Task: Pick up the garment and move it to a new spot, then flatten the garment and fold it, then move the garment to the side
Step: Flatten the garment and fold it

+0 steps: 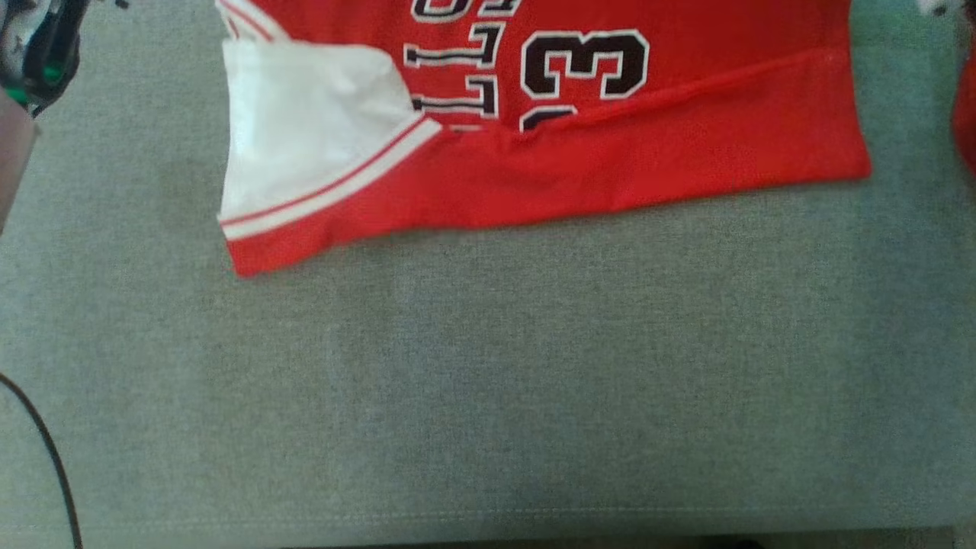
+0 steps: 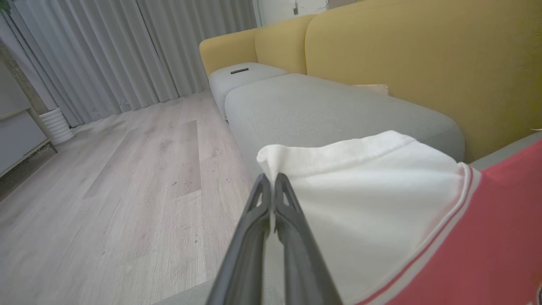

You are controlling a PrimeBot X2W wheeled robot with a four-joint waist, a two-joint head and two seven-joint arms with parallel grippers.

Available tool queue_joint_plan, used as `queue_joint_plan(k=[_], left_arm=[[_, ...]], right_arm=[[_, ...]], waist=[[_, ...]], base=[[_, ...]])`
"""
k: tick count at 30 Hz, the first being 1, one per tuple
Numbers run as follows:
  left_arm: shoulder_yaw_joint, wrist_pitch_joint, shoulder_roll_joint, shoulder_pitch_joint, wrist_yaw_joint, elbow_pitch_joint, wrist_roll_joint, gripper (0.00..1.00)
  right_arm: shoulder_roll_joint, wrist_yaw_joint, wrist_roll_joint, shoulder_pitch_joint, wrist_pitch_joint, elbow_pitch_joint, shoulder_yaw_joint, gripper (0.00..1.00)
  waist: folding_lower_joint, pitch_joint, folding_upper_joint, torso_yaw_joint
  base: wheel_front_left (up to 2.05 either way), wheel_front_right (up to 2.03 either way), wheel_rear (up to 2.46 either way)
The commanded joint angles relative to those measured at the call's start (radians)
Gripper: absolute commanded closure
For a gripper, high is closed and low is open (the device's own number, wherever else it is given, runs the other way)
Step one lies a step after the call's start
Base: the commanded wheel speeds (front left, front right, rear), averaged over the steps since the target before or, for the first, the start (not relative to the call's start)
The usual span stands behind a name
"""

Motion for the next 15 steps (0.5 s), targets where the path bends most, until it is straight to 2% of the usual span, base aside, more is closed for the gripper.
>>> queue_joint_plan(k=[1, 9, 15], left_arm=[[0.058, -0.01, 0.037, -0.042, 0.002, -0.008, 0.019, 1.0], [0.16, -0.01, -0.009, 0.032, -0.053, -0.001, 0.127, 1.0], [0.167, -0.01, -0.01, 0.143, -0.09, -0.024, 0.181, 1.0]], right_arm=[[0.004, 0.007, 0.001, -0.021, -0.017, -0.009, -0.004, 1.0], [0.003, 0.007, 0.024, -0.011, -0.084, 0.068, 0.049, 1.0], [-0.036, 0.007, 0.102, 0.067, -0.088, 0.046, 0.124, 1.0]], waist=[[-0.0001, 0.001, 0.0, -0.001], [-0.0001, -0.022, 0.0, 0.01], [-0.0001, -0.08, 0.0, 0.021]], base=[[0.0, 0.0, 0.0], [0.0, 0.0, 0.0], [0.0, 0.0, 0.0]])
